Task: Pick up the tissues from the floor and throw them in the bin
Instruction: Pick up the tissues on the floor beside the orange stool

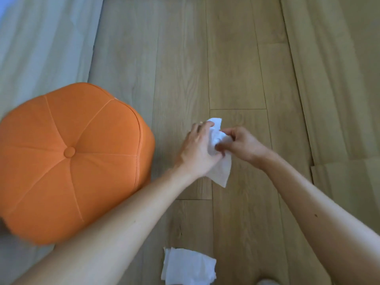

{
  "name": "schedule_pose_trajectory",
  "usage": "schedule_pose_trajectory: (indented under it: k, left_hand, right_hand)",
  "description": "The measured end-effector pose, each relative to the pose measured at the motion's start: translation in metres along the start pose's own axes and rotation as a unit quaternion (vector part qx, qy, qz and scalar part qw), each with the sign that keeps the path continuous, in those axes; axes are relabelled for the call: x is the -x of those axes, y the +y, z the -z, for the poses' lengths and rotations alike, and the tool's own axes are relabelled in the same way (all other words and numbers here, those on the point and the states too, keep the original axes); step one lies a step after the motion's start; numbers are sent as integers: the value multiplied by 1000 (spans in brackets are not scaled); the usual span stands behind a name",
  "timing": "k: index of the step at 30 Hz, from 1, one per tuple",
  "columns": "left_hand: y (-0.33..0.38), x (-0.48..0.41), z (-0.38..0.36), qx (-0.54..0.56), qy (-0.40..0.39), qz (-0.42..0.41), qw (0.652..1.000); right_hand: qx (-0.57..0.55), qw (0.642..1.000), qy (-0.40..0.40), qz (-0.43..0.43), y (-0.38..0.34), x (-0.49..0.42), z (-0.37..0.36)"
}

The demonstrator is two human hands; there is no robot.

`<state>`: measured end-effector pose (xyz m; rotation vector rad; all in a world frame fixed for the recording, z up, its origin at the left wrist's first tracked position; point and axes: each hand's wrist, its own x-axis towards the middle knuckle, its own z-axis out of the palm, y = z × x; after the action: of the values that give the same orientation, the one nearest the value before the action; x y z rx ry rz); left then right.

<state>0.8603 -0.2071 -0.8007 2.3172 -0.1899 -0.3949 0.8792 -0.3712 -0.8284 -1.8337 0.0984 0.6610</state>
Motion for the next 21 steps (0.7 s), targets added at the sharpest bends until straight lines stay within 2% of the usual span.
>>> schedule_pose_trajectory:
  k: [3, 5, 8, 10, 13, 15, 19, 21]
  left_hand:
    - [2, 7, -2, -28, 35, -42, 998]
    - [-3, 20, -5, -61, 38, -32, 997]
    - [-14, 37, -10, -127, 22, -21, 991]
    - [-19, 57, -10, -136, 9, -29, 990]
    - [-32, 100, -10, -134, -15, -38, 990]
    - [-42, 124, -12, -145, -26, -49, 988]
    - [-71, 173, -11, -174, -27, -17, 984]
    - [-87, 194, -10, -187, -25, 3, 982]
  right_hand:
    - [-102, 995, 21, 9, -12, 21, -16]
    - [-142, 986, 88, -4, -9, 32, -37]
    - [-59, 960, 271, 27, 11, 57, -74]
    - [-2, 951, 293, 94, 27, 85, -101]
    - [88, 959, 174, 204, 58, 126, -134]
    - [174, 943, 76, 275, 74, 143, -141]
    - [336, 855, -114, 379, 92, 158, -162]
    - [433, 779, -214, 400, 99, 159, -172]
